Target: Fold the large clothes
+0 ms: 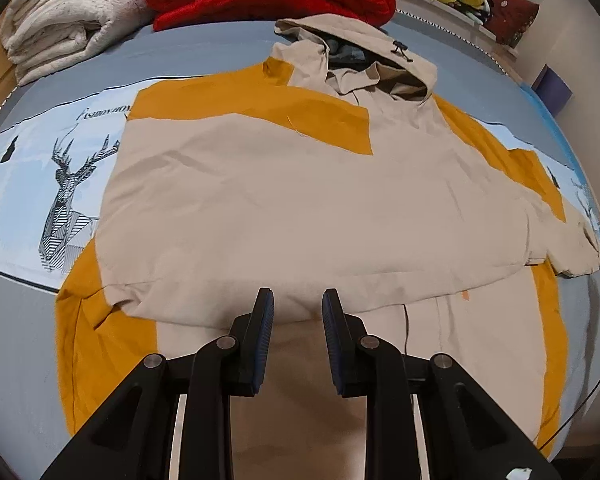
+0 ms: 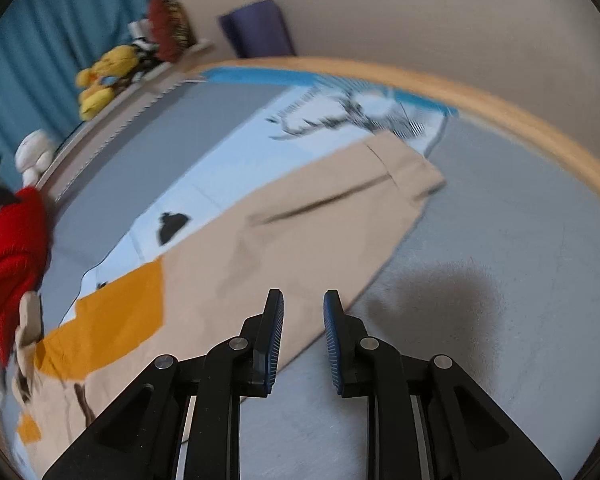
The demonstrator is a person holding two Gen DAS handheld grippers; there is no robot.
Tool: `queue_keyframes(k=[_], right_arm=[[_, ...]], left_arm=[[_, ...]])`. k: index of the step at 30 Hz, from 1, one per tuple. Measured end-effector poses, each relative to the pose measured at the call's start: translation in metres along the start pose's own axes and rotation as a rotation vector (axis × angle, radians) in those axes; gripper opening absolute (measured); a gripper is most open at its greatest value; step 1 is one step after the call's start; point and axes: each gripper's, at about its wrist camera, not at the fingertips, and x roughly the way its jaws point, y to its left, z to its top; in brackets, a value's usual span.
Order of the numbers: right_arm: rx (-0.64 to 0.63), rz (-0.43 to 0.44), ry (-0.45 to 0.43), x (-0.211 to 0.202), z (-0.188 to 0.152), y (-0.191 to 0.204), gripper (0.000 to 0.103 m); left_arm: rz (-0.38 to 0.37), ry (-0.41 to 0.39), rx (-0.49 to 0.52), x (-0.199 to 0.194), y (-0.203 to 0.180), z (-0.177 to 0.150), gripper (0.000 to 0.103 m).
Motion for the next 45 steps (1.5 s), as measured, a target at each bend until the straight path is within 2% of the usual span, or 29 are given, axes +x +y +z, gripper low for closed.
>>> queue_keyframes(k=[3, 7, 12, 21, 22, 23, 25, 28, 32, 36, 41, 45], right_arm=[[0.077, 0.037, 0.048, 0.022, 0.005, -0.021, 0.025], [0.147, 0.070, 0.095, 0.048, 0.005, -0.035, 0.032], [0.221, 0.066, 0.134, 0.072, 0.002, -0.048, 0.035], [0.300, 0.097, 0.054, 0.083, 0.007, -0.053, 0.035], [0.301, 0.090, 0.043, 0.082, 0.007, -0.052, 0.031], [0.300, 0.085, 0.037, 0.082, 0.008, -0.052, 0.021], [0.308, 0.076, 0.017, 0.080, 0.009, -0.051, 0.010], [0.300, 0.065, -0.029, 0.069, 0.013, -0.046, 0.004], [0.197, 0.039, -0.124, 0.037, 0.020, -0.013, 0.003], [0.035, 0.066, -0.222, -0.005, 0.023, 0.051, 0.002], [-0.205, 0.193, -0.288, -0.057, -0.007, 0.150, 0.002], [-0.424, 0.363, -0.256, -0.096, -0.072, 0.243, 0.002]], left_arm=[[0.000, 0.011, -0.007, 0.007, 0.001, 0.003, 0.022], [-0.002, 0.014, -0.002, 0.012, -0.001, 0.007, 0.022], [-0.001, 0.020, -0.003, 0.017, 0.001, 0.010, 0.022], [0.003, 0.019, -0.023, 0.019, 0.009, 0.014, 0.022], [0.003, 0.018, -0.023, 0.018, 0.010, 0.014, 0.022], [0.001, 0.016, -0.024, 0.017, 0.011, 0.014, 0.022], [-0.001, 0.015, -0.026, 0.015, 0.012, 0.014, 0.022], [-0.004, 0.009, -0.033, 0.012, 0.013, 0.016, 0.022], [-0.009, -0.004, -0.046, 0.006, 0.016, 0.018, 0.022], [-0.016, -0.022, -0.062, -0.003, 0.018, 0.020, 0.022], [-0.023, -0.037, -0.085, -0.012, 0.024, 0.022, 0.022], [-0.035, -0.049, -0.108, -0.019, 0.030, 0.022, 0.022]])
